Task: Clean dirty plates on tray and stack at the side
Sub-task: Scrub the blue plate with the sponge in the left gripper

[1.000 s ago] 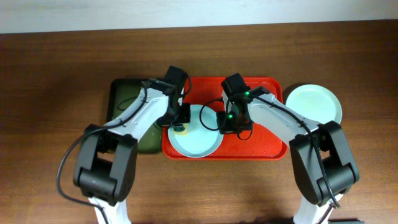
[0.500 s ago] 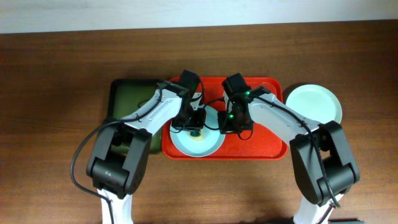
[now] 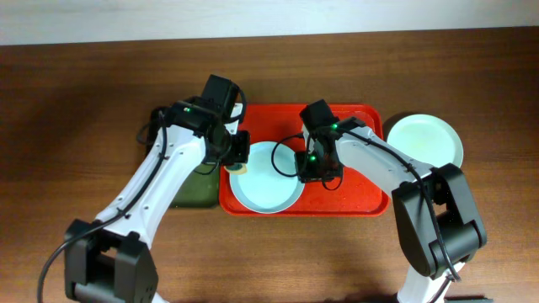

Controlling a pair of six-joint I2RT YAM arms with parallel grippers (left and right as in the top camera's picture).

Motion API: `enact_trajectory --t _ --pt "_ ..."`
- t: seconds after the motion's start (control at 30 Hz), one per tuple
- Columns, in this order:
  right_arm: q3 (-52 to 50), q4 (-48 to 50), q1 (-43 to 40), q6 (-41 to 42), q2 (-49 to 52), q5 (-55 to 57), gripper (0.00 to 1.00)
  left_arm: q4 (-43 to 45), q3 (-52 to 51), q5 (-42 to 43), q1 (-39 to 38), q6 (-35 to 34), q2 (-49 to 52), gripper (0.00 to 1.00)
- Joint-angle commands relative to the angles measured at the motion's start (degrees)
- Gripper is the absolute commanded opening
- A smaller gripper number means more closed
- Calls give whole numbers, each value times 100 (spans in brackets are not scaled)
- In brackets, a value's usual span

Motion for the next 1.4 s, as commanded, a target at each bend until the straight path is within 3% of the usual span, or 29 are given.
enact_trajectory --t 0.0,0.03,0.4,0.7,0.77,0.83,0.97,1.1,1.13,1.27,1.37 --pt "-81 -190 39 68 81 46 13 293 -385 -90 -17 -55 74 0" --pt "-81 -214 39 70 81 22 4 404 -507 -90 -17 -57 76 0" --pt "-81 -146 39 350 81 7 5 1325 -1156 -85 -280 -212 291 0" --pt "-81 -94 39 348 81 9 5 1569 -1156 -188 -389 -597 1558 0" --pt "-81 -74 39 350 81 9 5 1635 -1156 267 -407 -616 1814 0" --pt "-81 -44 39 348 81 9 5 1808 -1156 1475 -407 -105 1945 0" --pt "-81 -39 39 345 81 11 5 2100 -1108 2756 -380 144 1644 0" --pt "-83 -39 39 348 81 11 5 2026 -1067 2048 -232 98 820 0" --pt "-81 -37 39 348 81 11 5 1860 -1067 1303 -160 -92 450 0" --pt "-83 -33 39 348 81 11 5 1534 -1075 -98 -153 -188 122 0" --pt "-83 7 39 348 81 11 5 1637 -1198 -192 -160 -197 317 0"
